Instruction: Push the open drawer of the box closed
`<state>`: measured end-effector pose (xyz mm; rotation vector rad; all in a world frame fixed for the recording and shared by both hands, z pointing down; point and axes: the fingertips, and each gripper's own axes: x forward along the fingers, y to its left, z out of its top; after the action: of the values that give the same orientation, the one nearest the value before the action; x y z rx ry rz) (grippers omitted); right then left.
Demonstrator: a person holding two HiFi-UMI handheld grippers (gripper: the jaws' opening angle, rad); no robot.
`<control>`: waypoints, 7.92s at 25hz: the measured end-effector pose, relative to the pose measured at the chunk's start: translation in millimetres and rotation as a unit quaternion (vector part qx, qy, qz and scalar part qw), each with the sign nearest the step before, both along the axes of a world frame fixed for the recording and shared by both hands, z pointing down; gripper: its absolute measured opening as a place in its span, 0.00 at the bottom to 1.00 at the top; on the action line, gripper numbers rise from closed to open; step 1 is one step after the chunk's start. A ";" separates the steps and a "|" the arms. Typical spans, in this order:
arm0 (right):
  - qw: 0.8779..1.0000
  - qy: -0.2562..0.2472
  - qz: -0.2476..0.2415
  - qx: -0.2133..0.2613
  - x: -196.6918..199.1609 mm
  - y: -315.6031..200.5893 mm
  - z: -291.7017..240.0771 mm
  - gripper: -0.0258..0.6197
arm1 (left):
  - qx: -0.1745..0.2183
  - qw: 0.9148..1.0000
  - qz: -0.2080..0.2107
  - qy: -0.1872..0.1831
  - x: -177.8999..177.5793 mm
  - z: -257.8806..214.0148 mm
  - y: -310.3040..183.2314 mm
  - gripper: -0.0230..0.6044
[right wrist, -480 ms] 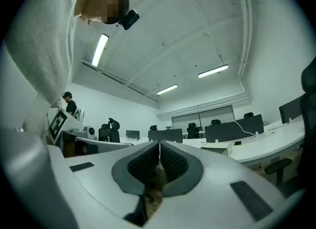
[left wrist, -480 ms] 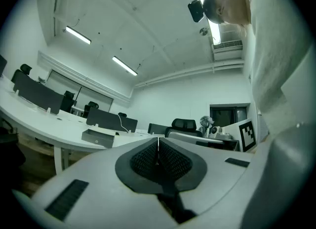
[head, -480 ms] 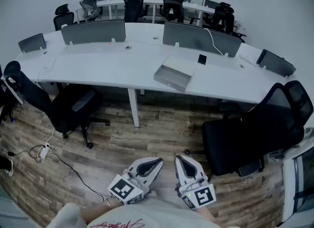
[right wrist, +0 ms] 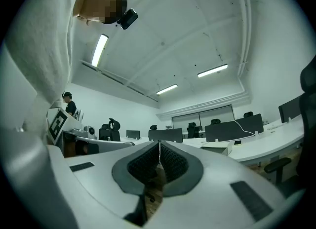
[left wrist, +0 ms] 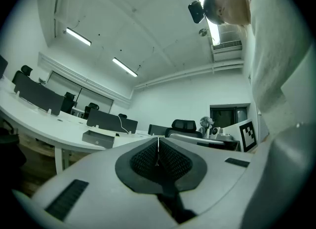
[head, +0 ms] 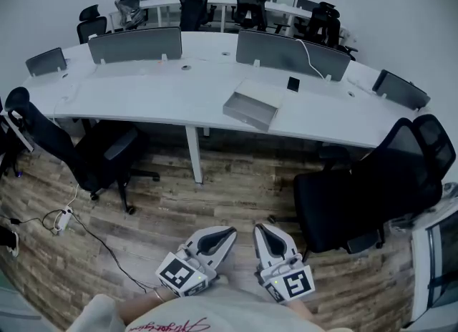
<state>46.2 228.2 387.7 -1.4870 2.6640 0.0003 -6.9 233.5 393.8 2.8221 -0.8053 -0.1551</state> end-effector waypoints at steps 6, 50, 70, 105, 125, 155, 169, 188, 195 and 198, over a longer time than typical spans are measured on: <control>0.999 -0.049 -0.009 0.001 1.1 5.8 -3.2 0.08 | 0.002 1.000 -0.005 -0.007 -2.7 2.2 11.7 0.07; 1.000 -0.026 0.016 -0.008 16.7 -99.7 1.4 0.08 | 0.012 1.000 -0.003 0.024 10.1 -11.6 -111.9 0.07; 0.999 -0.033 0.017 -0.027 -0.1 -240.8 -0.1 0.08 | -0.011 1.000 0.017 0.015 5.6 -11.2 -253.7 0.07; 0.973 0.008 0.163 -0.160 9.3 -417.2 103.3 0.18 | -0.004 0.999 0.041 0.018 -29.7 -5.4 -355.3 0.07; 0.912 -0.036 0.277 -0.301 53.8 -489.5 201.0 0.21 | 0.005 1.000 -0.016 0.000 -66.7 -1.9 -367.5 0.07; 0.894 -0.027 0.271 -0.356 62.5 -507.1 211.5 0.15 | -0.009 0.999 -0.034 0.021 -68.3 -7.3 -373.7 0.07; 0.898 -0.038 0.257 -0.356 69.0 -521.9 208.4 0.15 | -0.003 0.999 -0.040 0.018 -51.6 -11.1 -388.2 0.07; 0.906 -0.062 0.222 -0.356 73.3 -533.3 208.4 0.15 | 0.003 0.998 -0.062 0.011 -26.3 -18.8 -407.6 0.07; 0.907 -0.062 0.208 -0.361 72.4 -533.5 206.4 0.14 | 0.003 0.998 -0.059 0.001 -14.8 -18.0 -405.1 0.07; 0.909 -0.067 0.202 -0.359 73.6 -534.6 205.7 0.14 | 0.003 0.998 -0.057 -0.003 -8.9 -16.3 -403.3 0.07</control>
<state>119.8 -306.4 593.4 -2.0968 2.2817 -1.1118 -15.8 -169.8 377.5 2.7837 -0.9676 -0.1656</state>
